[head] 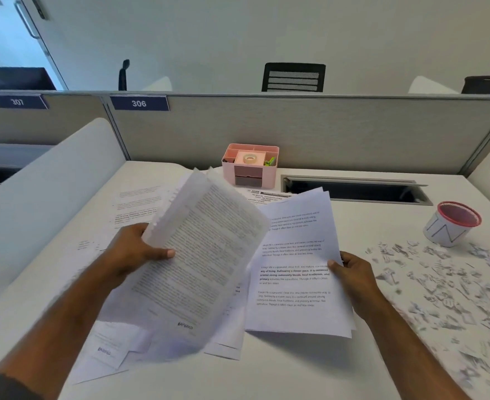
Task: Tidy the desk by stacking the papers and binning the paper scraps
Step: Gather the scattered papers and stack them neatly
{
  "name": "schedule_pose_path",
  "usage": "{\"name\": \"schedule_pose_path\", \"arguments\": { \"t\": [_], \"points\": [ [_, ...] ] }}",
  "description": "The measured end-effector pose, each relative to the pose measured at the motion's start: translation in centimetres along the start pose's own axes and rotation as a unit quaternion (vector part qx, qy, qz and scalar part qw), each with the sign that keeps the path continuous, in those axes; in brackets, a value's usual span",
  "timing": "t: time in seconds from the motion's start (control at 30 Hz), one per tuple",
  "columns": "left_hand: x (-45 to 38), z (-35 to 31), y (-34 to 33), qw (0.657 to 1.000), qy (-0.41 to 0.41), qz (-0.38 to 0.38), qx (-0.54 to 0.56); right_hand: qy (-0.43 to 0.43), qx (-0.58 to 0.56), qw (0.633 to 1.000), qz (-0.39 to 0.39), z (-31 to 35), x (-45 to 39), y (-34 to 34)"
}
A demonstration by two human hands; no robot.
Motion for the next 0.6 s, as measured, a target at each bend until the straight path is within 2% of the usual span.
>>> {"name": "schedule_pose_path", "arguments": {
  "t": [0.1, 0.3, 0.47, 0.6],
  "points": [
    [-0.2, -1.0, 1.0, 0.998, -0.023, 0.027, 0.055, -0.001, -0.014, 1.000, -0.001, 0.5, 0.2, -0.4],
    [-1.3, -2.9, 0.3, 0.979, -0.038, 0.130, 0.152, 0.003, -0.063, 0.998, 0.005, 2.6, 0.3, -2.0],
    [-1.8, -2.9, -5.1, 0.926, 0.021, 0.244, 0.288, -0.005, -0.116, 0.992, 0.041, 4.4, 0.6, -3.8],
    [-1.6, -1.7, -9.4, 0.909, 0.075, 0.261, 0.316, -0.045, -0.191, 0.977, 0.078, 4.7, 1.4, -5.8]
  ]
}}
Point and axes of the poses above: each hand's wrist, its own x-axis away from the middle knuckle, its own y-axis out of the back of the hand, z = x × y, the point moved 4 cm from there along -x, towards the middle knuckle, and after that the axes turned 14 degrees about y, right-handed, at the moved point
